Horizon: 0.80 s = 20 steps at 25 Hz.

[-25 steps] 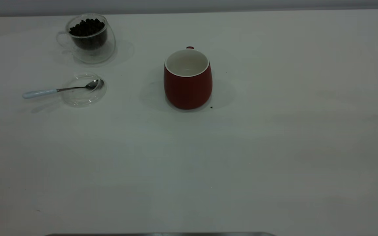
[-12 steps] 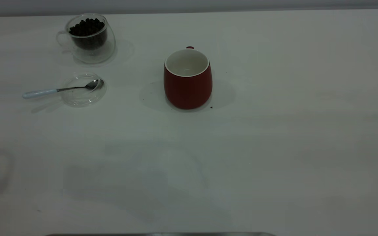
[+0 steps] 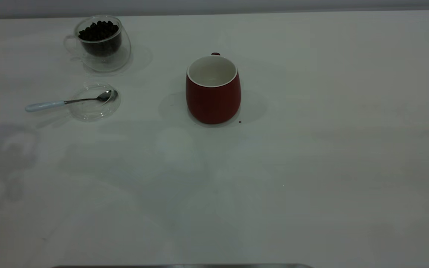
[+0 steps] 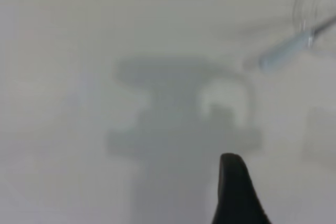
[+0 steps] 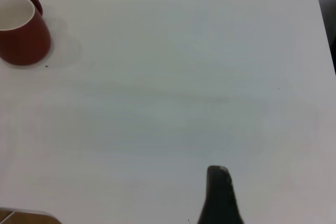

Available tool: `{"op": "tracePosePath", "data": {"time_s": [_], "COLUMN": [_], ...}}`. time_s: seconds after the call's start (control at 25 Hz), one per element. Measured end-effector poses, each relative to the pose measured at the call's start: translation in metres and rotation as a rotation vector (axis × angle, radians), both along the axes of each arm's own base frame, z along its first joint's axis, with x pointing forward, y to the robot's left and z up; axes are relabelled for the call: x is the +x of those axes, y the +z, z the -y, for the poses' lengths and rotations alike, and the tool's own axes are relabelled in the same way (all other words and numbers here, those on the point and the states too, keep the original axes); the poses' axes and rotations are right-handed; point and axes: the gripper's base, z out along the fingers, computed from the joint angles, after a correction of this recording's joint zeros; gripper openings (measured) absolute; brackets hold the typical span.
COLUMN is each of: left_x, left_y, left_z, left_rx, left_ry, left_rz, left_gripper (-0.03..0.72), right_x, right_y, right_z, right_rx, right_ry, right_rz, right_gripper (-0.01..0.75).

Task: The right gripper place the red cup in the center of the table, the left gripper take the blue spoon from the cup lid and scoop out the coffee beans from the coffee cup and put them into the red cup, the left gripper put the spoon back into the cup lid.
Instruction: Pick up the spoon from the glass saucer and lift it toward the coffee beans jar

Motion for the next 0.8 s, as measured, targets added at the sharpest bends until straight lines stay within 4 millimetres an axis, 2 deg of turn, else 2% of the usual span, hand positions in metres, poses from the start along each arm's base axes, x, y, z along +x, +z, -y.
{"op": "tracePosePath", "data": {"time_s": [0.16, 0.32, 0.44, 0.8], "left_x": [0.005, 0.005, 0.008, 0.019], "left_y": [-0.007, -0.017, -0.027, -0.087], "left_z": [0.0, 0.0, -0.001, -0.007], "left_rx": [-0.016, -0.011, -0.015, -0.043], "left_ry": [0.013, -0.004, 0.002, 0.054], "left_rz": [0.013, -0.038, -0.056, -0.168], "left_gripper": [0.526, 0.59, 0.61, 0.585], "right_x": [0.0, 0.0, 0.0, 0.0], "right_y": [0.0, 0.0, 0.0, 0.0], "right_z": [0.0, 0.0, 0.0, 0.0], "right_rx": [0.0, 0.0, 0.0, 0.0], "right_ry": [0.0, 0.0, 0.0, 0.0], "right_rz": [0.0, 0.0, 0.0, 0.0], "right_gripper": [0.585, 0.585, 0.585, 0.585]}}
